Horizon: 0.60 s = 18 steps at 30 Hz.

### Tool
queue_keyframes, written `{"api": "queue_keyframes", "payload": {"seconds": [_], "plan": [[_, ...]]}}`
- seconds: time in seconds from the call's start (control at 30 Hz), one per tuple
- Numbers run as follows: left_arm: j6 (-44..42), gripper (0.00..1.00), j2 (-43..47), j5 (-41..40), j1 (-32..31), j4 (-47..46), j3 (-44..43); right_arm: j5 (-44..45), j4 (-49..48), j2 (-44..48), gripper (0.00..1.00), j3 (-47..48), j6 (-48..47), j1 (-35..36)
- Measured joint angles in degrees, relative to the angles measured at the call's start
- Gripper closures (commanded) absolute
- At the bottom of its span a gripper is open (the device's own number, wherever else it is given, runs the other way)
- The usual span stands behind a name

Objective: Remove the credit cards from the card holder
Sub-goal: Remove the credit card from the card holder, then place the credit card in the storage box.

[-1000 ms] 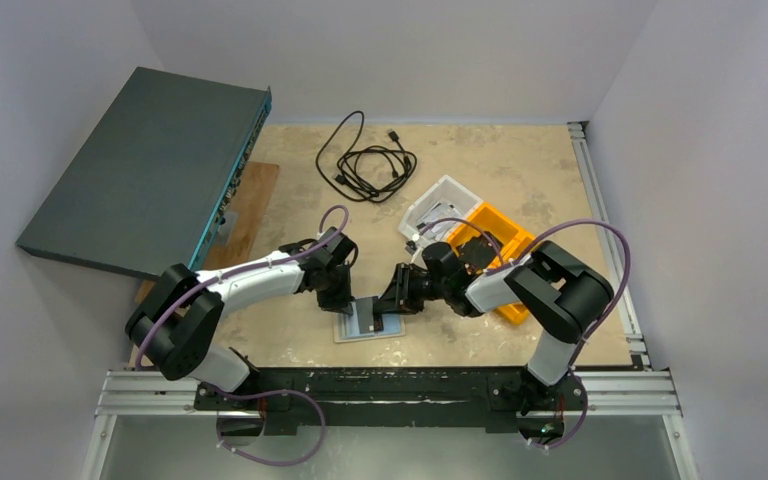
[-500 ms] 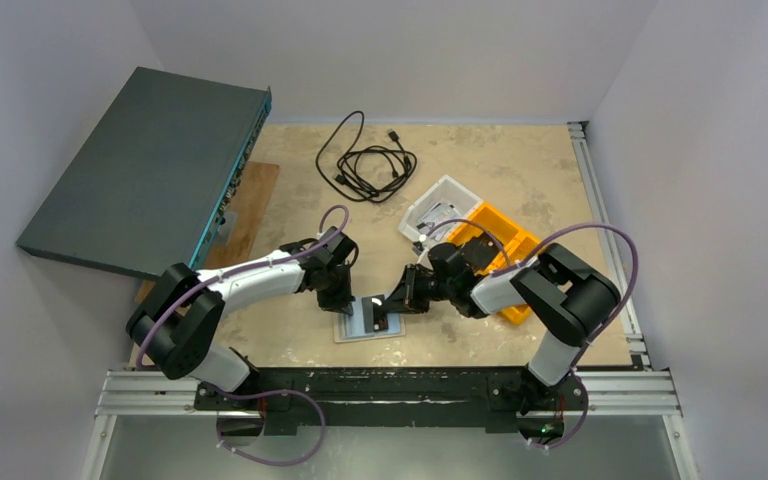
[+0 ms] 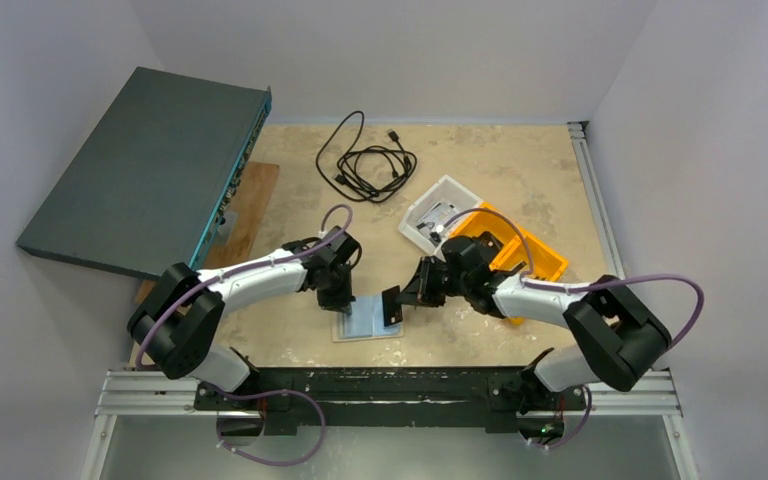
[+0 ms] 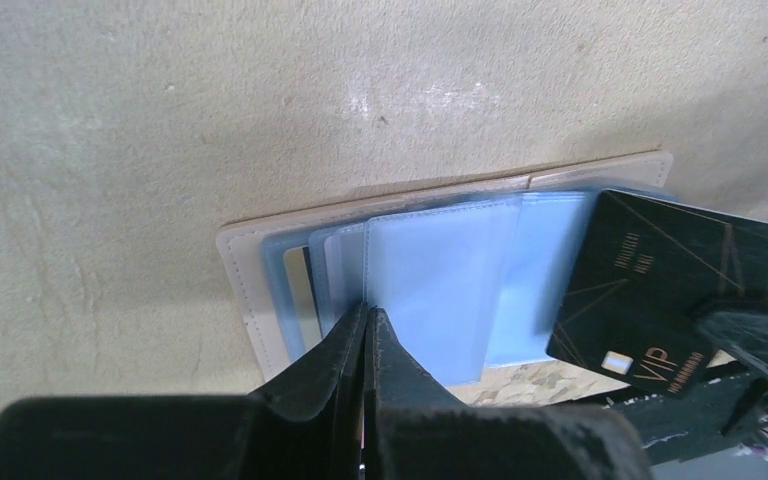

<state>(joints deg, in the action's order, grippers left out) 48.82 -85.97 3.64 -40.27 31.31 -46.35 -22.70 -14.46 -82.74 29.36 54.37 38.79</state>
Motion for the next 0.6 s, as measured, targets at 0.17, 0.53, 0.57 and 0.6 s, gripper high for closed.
{"api": "queue_keyframes", "payload": {"seconds": [0.17,0.53,0.57,0.6], "plan": [[-1.1,0.98,0.5,-2.4,-1.2,4.3,-3.9,1.4,5.1,5.0,1.0,1.7,-0.7,-0.8],[-4.9,0.39,10.0,-3.9,-2.2,8.5,-12.6,3.7,14.8,15.9,1.0,4.2,-3.1,-10.6],[-5.1,0.36,10.7,-4.1,-2.2,8.9,-12.7,3.8,16.0,16.5,1.0,4.6,-3.6,-12.4],[-5.3,0.32,11.1,-4.2,-2.2,9.3,-12.7,3.9,16.9,16.9,1.0,4.9,-4.2,-13.8]]}}
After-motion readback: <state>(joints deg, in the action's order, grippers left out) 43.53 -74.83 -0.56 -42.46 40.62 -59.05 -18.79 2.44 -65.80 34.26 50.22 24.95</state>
